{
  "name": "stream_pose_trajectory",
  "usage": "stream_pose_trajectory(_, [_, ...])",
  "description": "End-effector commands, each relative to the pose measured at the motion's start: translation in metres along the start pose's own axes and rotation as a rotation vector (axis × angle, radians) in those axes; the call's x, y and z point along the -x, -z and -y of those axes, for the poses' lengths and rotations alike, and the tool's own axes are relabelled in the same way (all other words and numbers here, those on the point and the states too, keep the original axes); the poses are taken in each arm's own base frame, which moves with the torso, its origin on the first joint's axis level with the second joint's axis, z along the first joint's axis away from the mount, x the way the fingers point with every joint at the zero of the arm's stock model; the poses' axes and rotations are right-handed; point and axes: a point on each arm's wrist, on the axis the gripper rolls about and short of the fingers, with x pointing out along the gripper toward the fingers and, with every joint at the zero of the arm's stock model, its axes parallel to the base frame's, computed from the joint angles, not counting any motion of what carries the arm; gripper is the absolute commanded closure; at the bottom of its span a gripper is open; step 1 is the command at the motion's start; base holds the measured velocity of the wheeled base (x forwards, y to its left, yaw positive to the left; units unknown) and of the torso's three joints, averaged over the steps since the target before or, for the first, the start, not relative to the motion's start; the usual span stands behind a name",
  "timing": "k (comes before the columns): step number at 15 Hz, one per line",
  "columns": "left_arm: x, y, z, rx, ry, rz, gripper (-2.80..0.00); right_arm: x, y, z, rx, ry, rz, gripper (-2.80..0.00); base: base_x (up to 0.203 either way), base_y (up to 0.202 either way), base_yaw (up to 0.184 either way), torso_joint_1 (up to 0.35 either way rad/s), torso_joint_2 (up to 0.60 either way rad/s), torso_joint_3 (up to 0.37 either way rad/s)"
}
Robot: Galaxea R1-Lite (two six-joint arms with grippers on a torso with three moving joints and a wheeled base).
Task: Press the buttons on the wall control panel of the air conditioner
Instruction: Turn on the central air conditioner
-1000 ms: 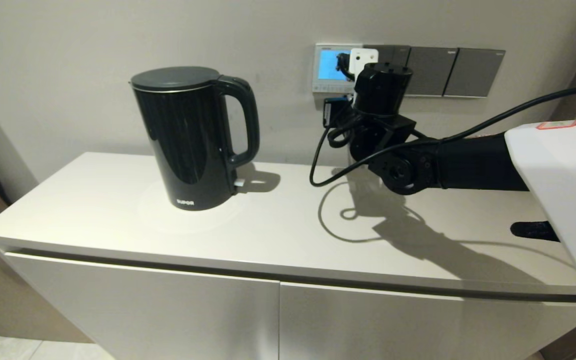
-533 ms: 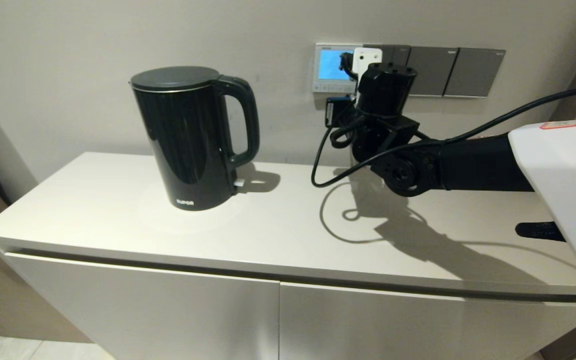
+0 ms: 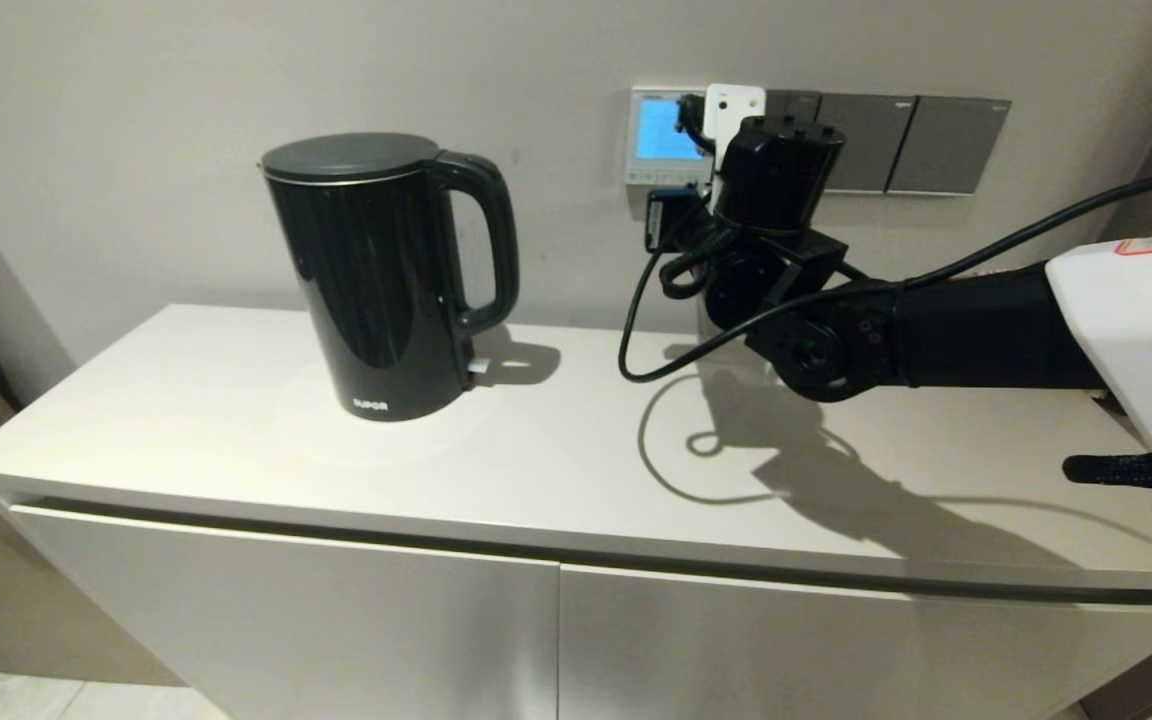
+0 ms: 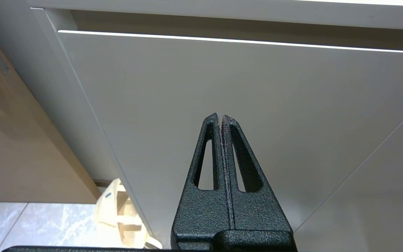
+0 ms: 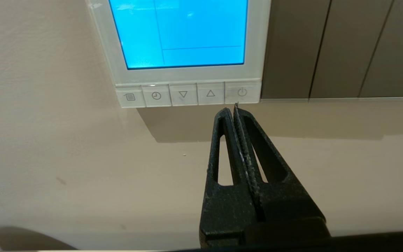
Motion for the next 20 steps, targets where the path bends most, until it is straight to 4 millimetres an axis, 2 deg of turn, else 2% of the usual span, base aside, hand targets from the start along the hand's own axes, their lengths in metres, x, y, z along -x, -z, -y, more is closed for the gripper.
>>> stream_pose_trajectory(1, [0.0, 0.0, 0.0, 0.0, 0.0, 0.0, 0.0, 0.001, -0.001, 0.002, -0.001, 0.005, 0.003, 0.0, 0.0, 0.0, 0.0, 0.0, 0.0, 0.0])
stream_pose_trajectory(20, [0.0, 0.0, 0.0, 0.0, 0.0, -0.001, 0.0, -0.016, 0.011, 0.009, 0.018, 0.034, -0.006, 0.0, 0.0, 0.0, 0.0, 0.0, 0.0, 0.0])
